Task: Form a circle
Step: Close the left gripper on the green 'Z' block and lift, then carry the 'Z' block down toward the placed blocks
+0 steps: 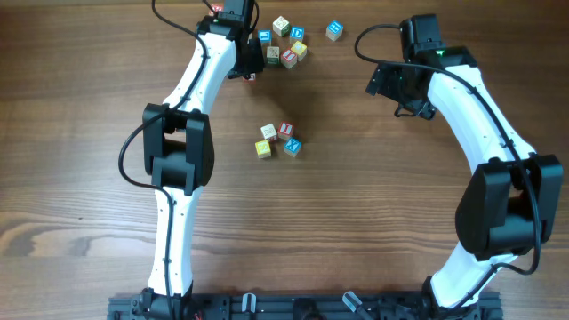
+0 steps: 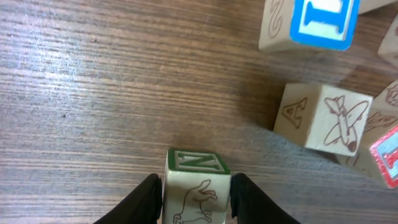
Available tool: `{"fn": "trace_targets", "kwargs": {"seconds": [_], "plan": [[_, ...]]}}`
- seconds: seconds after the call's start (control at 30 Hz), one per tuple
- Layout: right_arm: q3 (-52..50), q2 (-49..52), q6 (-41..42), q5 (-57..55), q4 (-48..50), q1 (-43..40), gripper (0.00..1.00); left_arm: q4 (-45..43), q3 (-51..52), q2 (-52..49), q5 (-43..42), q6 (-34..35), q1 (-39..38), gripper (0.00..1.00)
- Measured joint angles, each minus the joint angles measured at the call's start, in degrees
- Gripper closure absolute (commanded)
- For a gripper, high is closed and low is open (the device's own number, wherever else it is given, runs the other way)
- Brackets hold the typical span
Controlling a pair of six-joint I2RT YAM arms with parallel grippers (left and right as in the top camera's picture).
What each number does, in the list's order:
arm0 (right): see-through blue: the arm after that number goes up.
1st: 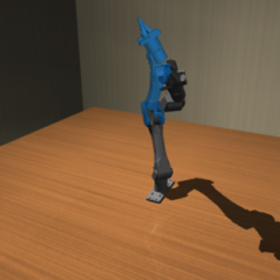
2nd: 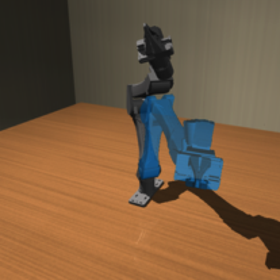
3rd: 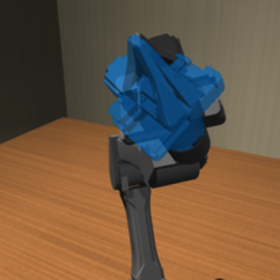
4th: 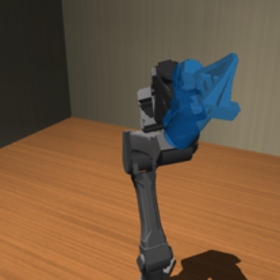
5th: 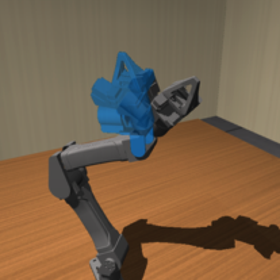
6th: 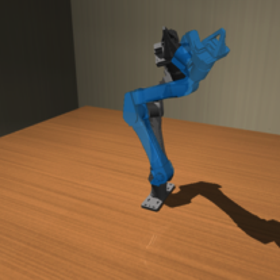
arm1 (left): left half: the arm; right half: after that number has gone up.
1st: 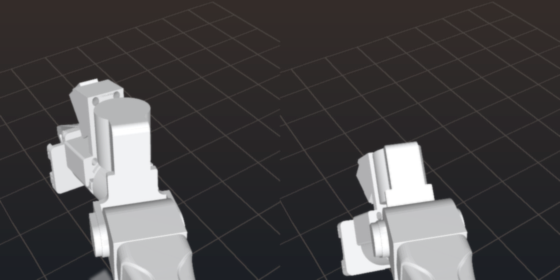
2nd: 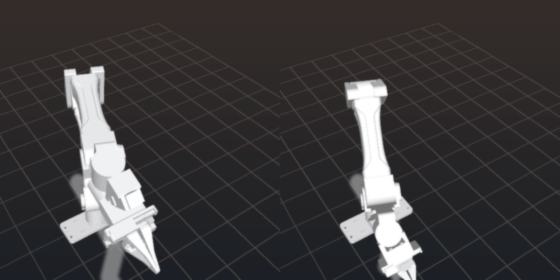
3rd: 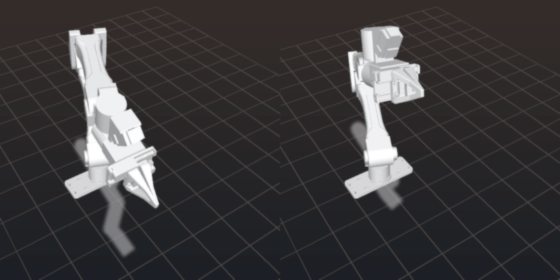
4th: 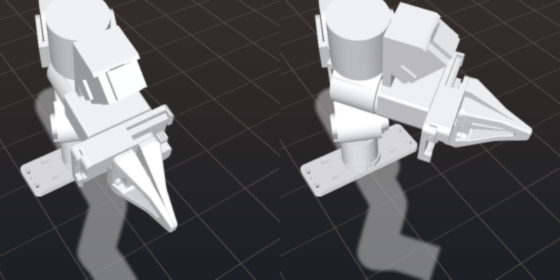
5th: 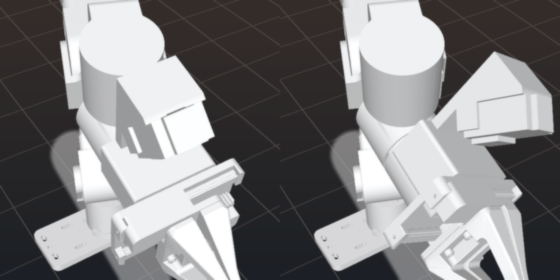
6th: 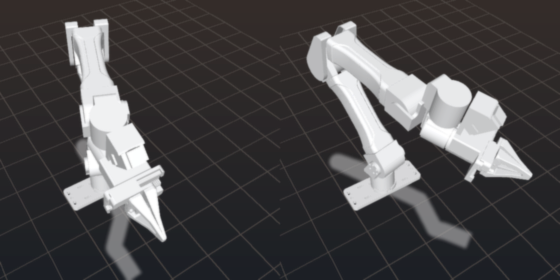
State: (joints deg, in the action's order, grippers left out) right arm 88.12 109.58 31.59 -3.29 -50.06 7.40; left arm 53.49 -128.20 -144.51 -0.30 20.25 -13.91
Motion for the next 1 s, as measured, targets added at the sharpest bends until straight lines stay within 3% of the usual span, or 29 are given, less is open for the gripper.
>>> {"fn": "trace_targets", "kwargs": {"seconds": [0.6, 1.0], "plan": [[0.0, 0.0, 0.0, 0.0, 0.0, 0.0, 0.0, 3.2, 0.0, 4.2, 0.0, 0.0, 0.0, 0.74], [0.0, 0.0, 0.0, 0.0, 0.0, 0.0, 0.0, 27.6, 0.0, 24.2, 0.0, 0.0, 0.0, 0.75]]}}
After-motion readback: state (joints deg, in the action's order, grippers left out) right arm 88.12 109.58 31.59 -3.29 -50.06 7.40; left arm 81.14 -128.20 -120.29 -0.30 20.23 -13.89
